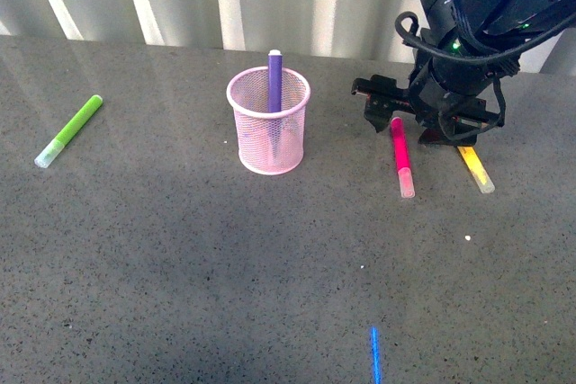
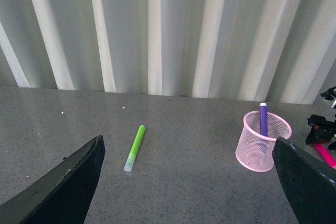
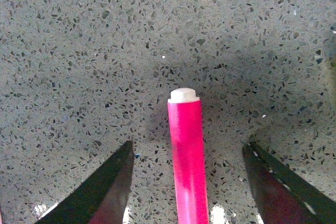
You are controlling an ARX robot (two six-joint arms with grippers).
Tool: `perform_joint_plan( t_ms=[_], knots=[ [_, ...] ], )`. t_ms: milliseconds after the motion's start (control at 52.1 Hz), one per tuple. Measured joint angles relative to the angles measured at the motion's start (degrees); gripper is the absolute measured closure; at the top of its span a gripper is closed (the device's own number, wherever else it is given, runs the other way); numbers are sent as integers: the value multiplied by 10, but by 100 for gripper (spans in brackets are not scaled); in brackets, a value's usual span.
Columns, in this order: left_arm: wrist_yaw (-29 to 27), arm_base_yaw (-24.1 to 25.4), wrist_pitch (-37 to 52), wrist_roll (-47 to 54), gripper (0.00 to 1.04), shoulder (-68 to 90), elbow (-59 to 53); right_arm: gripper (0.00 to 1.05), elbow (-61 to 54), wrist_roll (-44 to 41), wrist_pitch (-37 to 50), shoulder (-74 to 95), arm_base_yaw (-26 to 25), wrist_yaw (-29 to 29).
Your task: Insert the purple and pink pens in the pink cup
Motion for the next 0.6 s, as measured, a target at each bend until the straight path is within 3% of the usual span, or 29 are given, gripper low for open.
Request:
perform_joint_plan(
  t_ms=[346, 499, 595],
  knots=[
    [0, 0, 0, 0, 7, 0, 0, 94, -8, 0, 12, -1, -11, -8],
    [0, 0, 0, 0, 7, 0, 0, 94, -45, 10, 81, -23, -19, 8],
    [0, 0, 0, 0, 7, 0, 0, 94, -101, 4, 209, -77, -20, 55]
  ],
)
